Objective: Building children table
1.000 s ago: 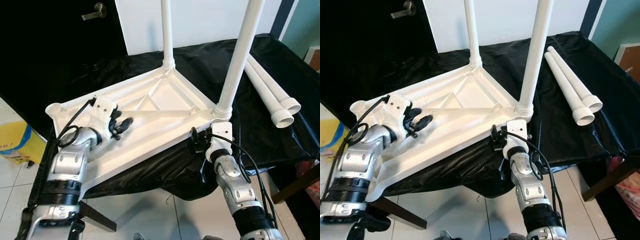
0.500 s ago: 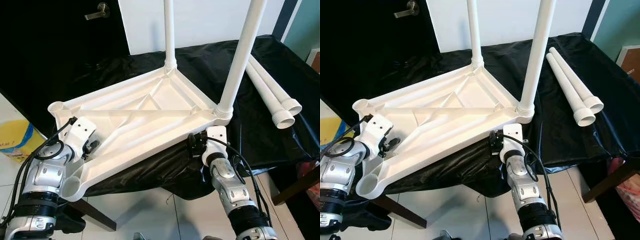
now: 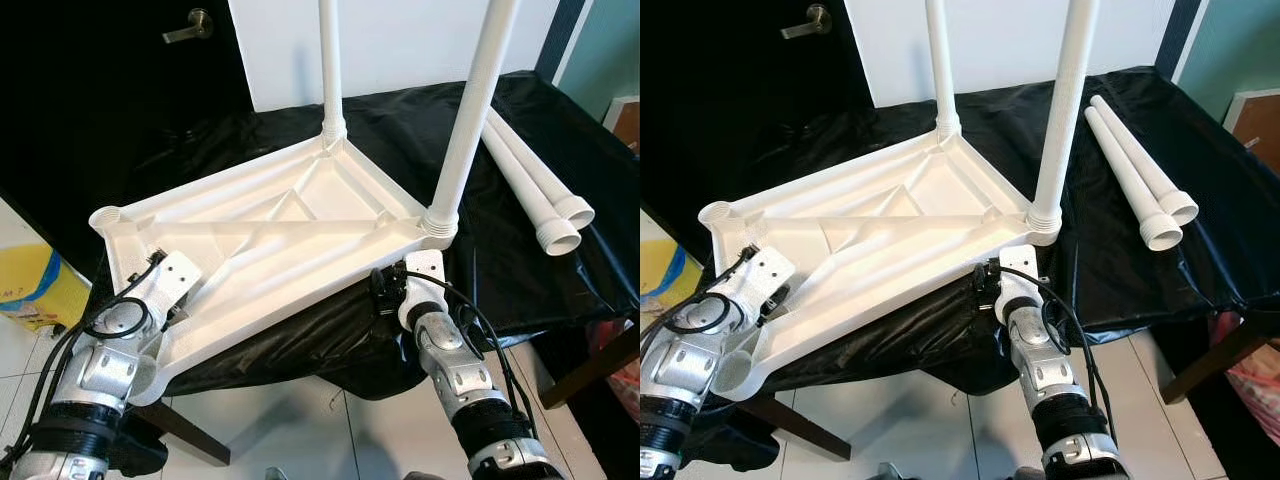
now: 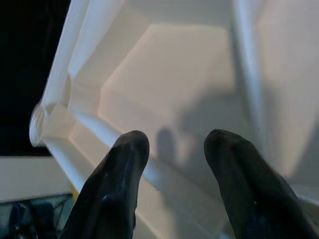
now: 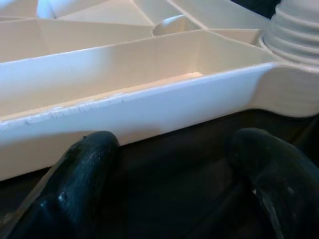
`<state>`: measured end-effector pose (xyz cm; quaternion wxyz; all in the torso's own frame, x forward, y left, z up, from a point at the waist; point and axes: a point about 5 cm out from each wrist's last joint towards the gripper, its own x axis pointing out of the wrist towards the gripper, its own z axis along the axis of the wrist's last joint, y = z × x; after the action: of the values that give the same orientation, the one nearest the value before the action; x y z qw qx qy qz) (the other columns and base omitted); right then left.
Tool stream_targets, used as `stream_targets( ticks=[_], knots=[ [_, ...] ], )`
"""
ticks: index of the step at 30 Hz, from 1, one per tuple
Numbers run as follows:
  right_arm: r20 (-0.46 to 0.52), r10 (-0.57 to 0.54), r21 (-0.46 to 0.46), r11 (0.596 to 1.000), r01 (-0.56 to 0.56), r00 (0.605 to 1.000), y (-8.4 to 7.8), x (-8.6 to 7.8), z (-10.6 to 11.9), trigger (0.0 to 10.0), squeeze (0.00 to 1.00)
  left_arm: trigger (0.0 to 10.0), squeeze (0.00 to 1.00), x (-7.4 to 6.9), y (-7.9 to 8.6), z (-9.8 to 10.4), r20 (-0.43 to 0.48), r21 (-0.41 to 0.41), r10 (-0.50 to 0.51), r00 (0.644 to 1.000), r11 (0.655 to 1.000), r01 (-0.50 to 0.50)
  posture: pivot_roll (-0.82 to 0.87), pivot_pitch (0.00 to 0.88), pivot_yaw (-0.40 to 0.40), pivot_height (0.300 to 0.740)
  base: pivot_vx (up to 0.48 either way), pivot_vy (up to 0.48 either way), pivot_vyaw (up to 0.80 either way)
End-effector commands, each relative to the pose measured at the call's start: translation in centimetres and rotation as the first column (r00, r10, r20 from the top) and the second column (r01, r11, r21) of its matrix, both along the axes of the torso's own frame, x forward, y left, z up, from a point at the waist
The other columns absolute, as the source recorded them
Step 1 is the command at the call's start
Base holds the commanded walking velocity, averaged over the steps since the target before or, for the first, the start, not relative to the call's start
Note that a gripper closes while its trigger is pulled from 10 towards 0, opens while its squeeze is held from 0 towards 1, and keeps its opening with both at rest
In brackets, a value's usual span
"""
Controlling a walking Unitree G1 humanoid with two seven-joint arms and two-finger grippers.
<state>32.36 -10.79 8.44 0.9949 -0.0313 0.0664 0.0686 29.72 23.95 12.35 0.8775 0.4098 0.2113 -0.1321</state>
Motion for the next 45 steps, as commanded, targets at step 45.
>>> stream_targets(
  ticks=[45],
  knots=[
    [0.141,-0.016,-0.05,0.998,0.023,0.99,-2.7,4.5,2.7,10.0,0.0,10.0,0.0,1.0,-9.3,0.8,0.042,-0.287,-0.193,0.98,0.938,0.196,-0.06,0.052,0.052,0.74,0.0,0.0,0.0]
  ],
)
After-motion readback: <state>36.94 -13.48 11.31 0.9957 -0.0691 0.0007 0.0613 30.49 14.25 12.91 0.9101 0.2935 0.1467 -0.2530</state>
